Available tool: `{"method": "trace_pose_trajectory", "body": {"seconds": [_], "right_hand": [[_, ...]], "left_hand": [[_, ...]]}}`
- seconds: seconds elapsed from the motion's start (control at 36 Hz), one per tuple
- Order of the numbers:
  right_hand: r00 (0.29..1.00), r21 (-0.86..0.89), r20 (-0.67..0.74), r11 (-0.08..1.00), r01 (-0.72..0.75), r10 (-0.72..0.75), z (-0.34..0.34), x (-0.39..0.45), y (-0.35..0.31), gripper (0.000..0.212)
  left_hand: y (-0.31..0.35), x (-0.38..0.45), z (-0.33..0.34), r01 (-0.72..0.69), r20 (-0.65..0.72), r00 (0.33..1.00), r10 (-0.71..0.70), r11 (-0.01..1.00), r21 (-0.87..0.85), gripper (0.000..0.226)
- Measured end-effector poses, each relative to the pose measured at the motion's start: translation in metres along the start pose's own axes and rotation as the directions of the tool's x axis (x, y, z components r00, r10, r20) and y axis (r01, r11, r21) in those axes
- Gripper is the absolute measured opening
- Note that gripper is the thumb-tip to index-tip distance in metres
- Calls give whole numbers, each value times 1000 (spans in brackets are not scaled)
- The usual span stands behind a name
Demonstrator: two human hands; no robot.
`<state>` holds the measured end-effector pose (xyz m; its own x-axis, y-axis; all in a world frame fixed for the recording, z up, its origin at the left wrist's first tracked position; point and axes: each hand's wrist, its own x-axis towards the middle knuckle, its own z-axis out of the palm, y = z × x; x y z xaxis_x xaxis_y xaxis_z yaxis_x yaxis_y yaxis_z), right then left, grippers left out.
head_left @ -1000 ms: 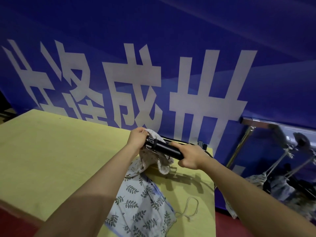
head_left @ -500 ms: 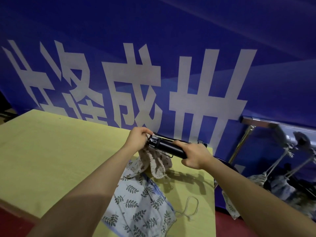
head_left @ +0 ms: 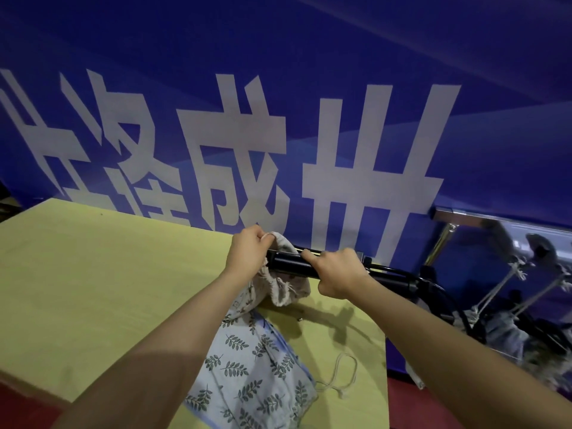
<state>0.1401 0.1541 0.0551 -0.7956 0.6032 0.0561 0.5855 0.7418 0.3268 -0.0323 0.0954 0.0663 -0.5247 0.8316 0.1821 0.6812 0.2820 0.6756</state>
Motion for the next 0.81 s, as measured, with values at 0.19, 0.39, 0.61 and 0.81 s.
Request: {"method": "trace_pose_trajectory", "body": {"seconds": [0.19, 0.39, 0.61, 0.81], "right_hand": [[999, -109, -35, 994, -32, 28, 4, 8, -2, 60], [994, -175, -64, 979, -102, 92, -1, 14, -2, 23], [963, -320, -258, 947, -9, -78, -1, 20, 2, 21], [815, -407, -524, 913, 14, -246, -4, 21, 10, 31]], "left_hand": [[2, -3, 0, -301, 175, 951, 256, 896, 327, 10], [-3, -7, 7, -376, 358, 890, 282, 899, 226, 45], [4, -11, 17, -457, 285, 889, 359, 744, 488, 49], [9, -8, 24, -398, 250, 917, 310, 688, 607, 46]]}}
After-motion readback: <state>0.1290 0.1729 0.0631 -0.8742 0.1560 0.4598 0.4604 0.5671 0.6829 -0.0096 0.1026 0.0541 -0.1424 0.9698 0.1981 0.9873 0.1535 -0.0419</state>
